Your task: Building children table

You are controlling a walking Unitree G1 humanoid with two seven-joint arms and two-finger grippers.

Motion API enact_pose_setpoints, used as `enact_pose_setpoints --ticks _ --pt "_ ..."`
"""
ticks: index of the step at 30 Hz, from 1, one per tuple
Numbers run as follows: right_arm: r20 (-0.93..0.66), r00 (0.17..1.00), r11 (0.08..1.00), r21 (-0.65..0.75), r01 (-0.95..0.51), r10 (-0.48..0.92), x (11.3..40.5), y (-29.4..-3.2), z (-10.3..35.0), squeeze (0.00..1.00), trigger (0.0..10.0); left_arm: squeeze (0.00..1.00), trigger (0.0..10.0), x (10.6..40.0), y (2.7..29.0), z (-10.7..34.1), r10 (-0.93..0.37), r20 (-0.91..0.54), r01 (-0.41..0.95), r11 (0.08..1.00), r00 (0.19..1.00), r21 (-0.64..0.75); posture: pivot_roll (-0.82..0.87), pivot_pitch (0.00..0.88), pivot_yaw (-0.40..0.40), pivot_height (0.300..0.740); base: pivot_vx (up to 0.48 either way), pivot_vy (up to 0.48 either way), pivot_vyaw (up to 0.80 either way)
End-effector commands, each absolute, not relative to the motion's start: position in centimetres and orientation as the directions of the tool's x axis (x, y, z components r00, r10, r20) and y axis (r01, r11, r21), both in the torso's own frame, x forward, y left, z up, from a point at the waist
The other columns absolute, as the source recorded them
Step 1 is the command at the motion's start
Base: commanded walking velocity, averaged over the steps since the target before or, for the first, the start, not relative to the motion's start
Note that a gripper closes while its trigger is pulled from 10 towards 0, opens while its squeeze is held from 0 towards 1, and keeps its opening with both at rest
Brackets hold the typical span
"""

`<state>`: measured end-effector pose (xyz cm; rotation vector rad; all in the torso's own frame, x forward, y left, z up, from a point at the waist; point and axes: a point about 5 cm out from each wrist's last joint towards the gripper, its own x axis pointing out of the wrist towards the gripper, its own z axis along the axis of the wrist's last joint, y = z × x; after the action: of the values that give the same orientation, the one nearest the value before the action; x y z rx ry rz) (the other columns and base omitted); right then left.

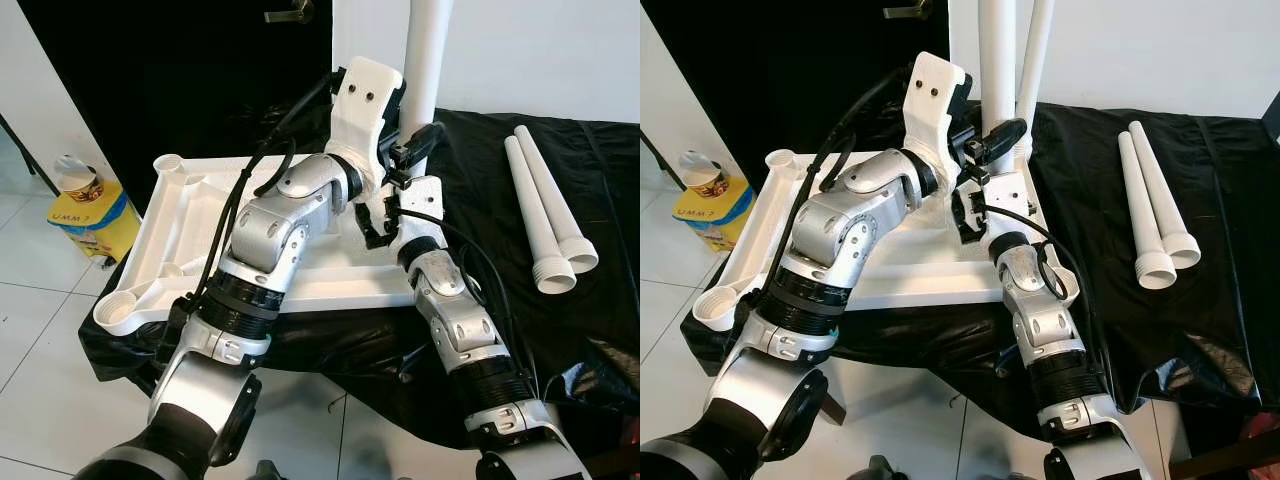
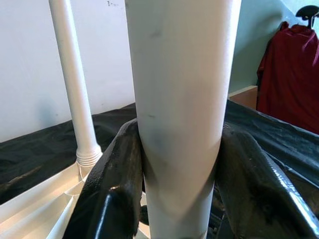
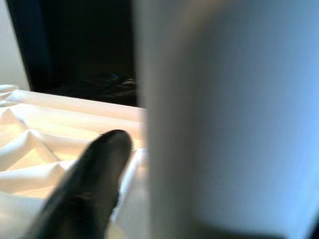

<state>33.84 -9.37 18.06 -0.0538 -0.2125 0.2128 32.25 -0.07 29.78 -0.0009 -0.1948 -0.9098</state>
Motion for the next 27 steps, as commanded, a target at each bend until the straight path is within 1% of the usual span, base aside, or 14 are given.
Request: enact_pose_setpoints --ticks 1,10,11,14,15,16,17,21,23,24,25,27 --pt "0.203 0.956 0.977 -0.074 -0.198 0.209 34.0 -9.2 18.1 0.0 0.0 0.0 10.0 31.3 -1.0 31.0 -0.808 0.199 0.806 0.581 0.554 0.115 0.0 0.022 0.008 0.74 0.0 0.0 0.0" --pt "0.19 0.961 0.979 -0.072 -0.189 0.2 33.9 -9.3 17.7 0.0 0.0 0.0 10.0 30.9 -1.8 30.9 -0.82 0.197 0.818 0.564 0.538 0.112 -0.01 0.022 0.012 0.74 0.0 0.0 0.0" --pt "0.188 0.963 0.981 -0.069 -0.184 0.194 33.9 -9.4 17.7 0.0 1.6 0.0 10.0 30.8 -1.9 30.9 -0.822 0.198 0.82 0.561 0.535 0.114 -0.01 0.022 0.013 0.74 0.0 0.0 0.0" --pt "0.187 0.964 0.982 -0.066 -0.177 0.187 34.0 -9.5 17.7 0.0 1.6 0.0 10.0 30.8 -2.0 30.9 -0.824 0.198 0.822 0.558 0.531 0.118 -0.01 0.022 0.013 0.74 0.0 0.0 0.0" --pt "0.183 0.968 0.984 -0.056 -0.167 0.175 34.1 -9.7 17.7 0.0 10.0 0.07 10.0 30.6 -2.0 31.0 -0.83 0.215 0.832 0.544 0.515 0.105 -0.01 0.022 0.012 0.74 0.0 0.0 0.0" --pt "0.18 0.97 0.986 -0.048 -0.16 0.166 34.1 -9.8 17.6 0.0 10.0 0.07 10.0 30.5 -2.0 31.0 -0.833 0.228 0.84 0.534 0.504 0.096 -0.01 0.022 0.012 0.74 0.0 0.0 0.0" --pt "0.175 0.972 0.988 -0.036 -0.152 0.156 34.2 -9.9 17.6 0.0 10.0 1.0 10.0 30.5 -2.0 31.1 -0.836 0.24 0.846 0.525 0.493 0.093 -0.01 0.021 0.012 0.74 0.0 0.0 0.0" --pt "0.169 0.976 0.991 -0.021 -0.134 0.136 34.2 -10.2 17.5 0.0 10.0 1.0 10.0 30.4 -1.9 31.2 -0.837 0.25 0.847 0.522 0.487 0.096 -0.01 0.019 0.012 0.74 0.0 0.0 0.0" --pt "0.165 0.98 0.994 -0.015 -0.107 0.108 34.3 -10.7 17.4 0.0 10.0 1.0 10.0 30.9 -1.7 31.0 -0.809 0.241 0.811 0.572 0.536 0.118 -0.01 0.016 0.012 0.74 0.0 0.0 0.0" --pt "0.165 0.98 0.994 -0.015 -0.107 0.108 34.3 -10.7 17.4 0.0 10.0 1.0 10.0 30.9 -1.7 31.0 -0.809 0.241 0.811 0.572 0.536 0.118 -0.01 0.016 0.012 0.74 0.0 0.0 0.0" --pt "0.161 0.983 0.996 -0.006 -0.084 0.084 34.4 -11.0 17.3 0.0 10.0 0.0 10.0 31.0 -1.5 31.0 -0.801 0.24 0.802 0.585 0.549 0.12 -0.01 0.014 0.012 0.74 0.0 0.0 0.0" --pt "0.161 0.983 0.996 -0.006 -0.084 0.084 34.4 -11.0 17.3 0.0 10.0 0.0 10.0 31.0 -1.5 31.0 -0.801 0.24 0.802 0.585 0.549 0.12 -0.01 0.014 0.012 0.74 0.0 0.0 0.0"
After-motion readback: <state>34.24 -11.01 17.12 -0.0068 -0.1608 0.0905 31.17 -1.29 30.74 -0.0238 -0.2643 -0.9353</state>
